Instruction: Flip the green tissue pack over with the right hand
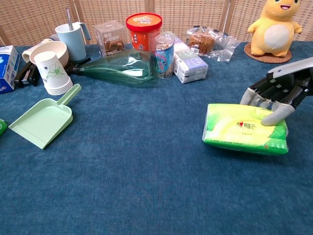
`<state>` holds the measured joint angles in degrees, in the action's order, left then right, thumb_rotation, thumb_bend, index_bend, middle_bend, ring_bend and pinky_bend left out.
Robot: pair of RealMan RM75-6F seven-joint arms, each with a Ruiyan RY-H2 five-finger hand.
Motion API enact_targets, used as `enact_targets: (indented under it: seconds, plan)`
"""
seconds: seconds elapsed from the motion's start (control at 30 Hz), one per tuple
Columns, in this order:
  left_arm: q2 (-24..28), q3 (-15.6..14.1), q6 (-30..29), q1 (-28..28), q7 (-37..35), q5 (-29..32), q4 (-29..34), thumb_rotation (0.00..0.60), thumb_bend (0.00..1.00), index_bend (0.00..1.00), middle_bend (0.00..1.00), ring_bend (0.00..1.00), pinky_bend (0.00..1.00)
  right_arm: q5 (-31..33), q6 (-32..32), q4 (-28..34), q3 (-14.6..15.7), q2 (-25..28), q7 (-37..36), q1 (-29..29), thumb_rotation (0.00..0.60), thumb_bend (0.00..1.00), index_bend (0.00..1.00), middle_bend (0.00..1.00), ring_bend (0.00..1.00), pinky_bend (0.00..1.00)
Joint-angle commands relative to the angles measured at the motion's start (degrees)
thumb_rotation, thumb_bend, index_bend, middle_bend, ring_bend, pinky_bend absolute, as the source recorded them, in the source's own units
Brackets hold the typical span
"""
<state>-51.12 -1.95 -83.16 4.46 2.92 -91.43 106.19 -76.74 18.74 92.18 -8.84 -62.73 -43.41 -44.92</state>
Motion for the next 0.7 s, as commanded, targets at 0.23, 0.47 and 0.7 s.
enact_targets:
  seconds: [0.23,0.47,0.7]
  plan:
    - [0.0,0.0,-0.1,0.0,-0.1,0.0,-0.1,0.600,0.04,0.00,0.00,0.00,0.00,4.3,7.1,-1.5,-0.5,-1.7,6.4,1.3,0.600,0.03,0.00,0.00,0.00,0.25]
    - [-0.1,0.0,-0.1,0.0,0.1,0.1,-0.1,0.600,0.04,0.00,0.00,0.00,0.00,9.6,16.2,-2.9,-1.6,-5.3,13.5,3.1,0.600,0.03,0.00,0.00,0.00,0.22]
    - [-0.1,0.1,0.1,0.0,0.2,0.4,-0.2,0.600,0.04,0.00,0.00,0.00,0.00,8.0,20.3,3.7,-1.8,-2.5,16.1,5.1,0.600,0.00,0.00,0.00,0.00,0.13]
